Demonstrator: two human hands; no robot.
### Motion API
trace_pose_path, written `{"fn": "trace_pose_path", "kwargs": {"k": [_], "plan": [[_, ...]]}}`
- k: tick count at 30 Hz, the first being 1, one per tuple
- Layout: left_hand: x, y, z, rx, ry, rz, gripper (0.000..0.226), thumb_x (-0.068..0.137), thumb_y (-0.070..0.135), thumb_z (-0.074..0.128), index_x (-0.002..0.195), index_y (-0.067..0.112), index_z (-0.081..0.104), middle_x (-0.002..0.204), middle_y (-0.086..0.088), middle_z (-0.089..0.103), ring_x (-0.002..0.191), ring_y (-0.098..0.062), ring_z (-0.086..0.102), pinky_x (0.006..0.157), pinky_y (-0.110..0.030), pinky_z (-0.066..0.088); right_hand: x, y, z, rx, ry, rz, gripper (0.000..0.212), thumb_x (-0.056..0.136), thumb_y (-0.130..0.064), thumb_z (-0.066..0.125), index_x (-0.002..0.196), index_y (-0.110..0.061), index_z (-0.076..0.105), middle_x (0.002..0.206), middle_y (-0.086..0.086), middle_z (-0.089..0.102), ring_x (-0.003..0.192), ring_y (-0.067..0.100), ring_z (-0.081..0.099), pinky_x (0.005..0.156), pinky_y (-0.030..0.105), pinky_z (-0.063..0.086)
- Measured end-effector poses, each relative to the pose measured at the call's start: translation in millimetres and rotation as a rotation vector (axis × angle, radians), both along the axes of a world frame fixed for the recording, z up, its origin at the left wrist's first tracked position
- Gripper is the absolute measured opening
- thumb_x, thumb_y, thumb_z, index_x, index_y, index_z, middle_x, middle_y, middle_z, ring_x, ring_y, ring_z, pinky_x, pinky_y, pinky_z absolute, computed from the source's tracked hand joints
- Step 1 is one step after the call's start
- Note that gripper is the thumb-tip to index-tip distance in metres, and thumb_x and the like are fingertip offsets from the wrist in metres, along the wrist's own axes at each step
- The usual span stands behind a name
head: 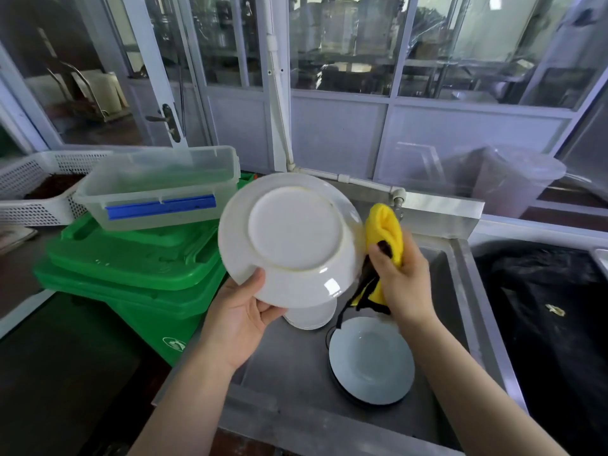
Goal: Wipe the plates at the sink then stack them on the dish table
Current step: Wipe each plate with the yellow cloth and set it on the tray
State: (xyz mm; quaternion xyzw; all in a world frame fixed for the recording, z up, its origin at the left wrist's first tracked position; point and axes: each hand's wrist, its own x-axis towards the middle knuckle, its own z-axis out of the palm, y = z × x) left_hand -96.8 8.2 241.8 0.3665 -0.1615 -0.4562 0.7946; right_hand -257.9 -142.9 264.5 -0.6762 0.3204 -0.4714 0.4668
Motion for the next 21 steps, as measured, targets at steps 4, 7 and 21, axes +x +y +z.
{"fn": "trace_pose_path", "kwargs": {"k": [4, 7, 21], "plan": [[-6.6, -11.9, 8.4, -0.027, -0.049, 0.085, 0.029, 0.082, 0.022, 0.056, 0.109, 0.028, 0.066, 0.107, 0.002, 0.074, 0.098, -0.016, 0.070, 0.065, -0.028, 0.058, 11.8, 4.1, -8.7, -0.495, 0.309, 0.009, 0.046, 0.082, -0.012, 0.070, 0.127, -0.017, 0.061, 0.141, 0.009, 0.048, 0.121, 0.025, 0.049, 0.101, 0.025, 0.032], [-14.7, -20.3, 10.5, -0.026, -0.062, 0.159, 0.033, 0.080, 0.024, 0.059, 0.113, 0.023, 0.064, 0.107, -0.002, 0.074, 0.098, -0.018, 0.071, 0.066, -0.029, 0.058, 17.0, 20.6, -13.7, -0.623, 0.377, 0.016, 0.049, 0.080, -0.011, 0.074, 0.127, -0.018, 0.061, 0.141, 0.015, 0.048, 0.119, 0.030, 0.048, 0.095, 0.023, 0.027], [-18.2, -16.7, -2.0, 0.037, -0.171, 0.204, 0.027, 0.085, 0.011, 0.055, 0.109, 0.019, 0.066, 0.100, -0.004, 0.075, 0.091, -0.020, 0.072, 0.067, -0.033, 0.059, 15.8, 29.8, -31.4, -0.630, 0.290, 0.187, 0.054, 0.076, -0.004, 0.063, 0.128, -0.013, 0.057, 0.145, 0.008, 0.044, 0.118, 0.027, 0.052, 0.098, 0.027, 0.036]]}}
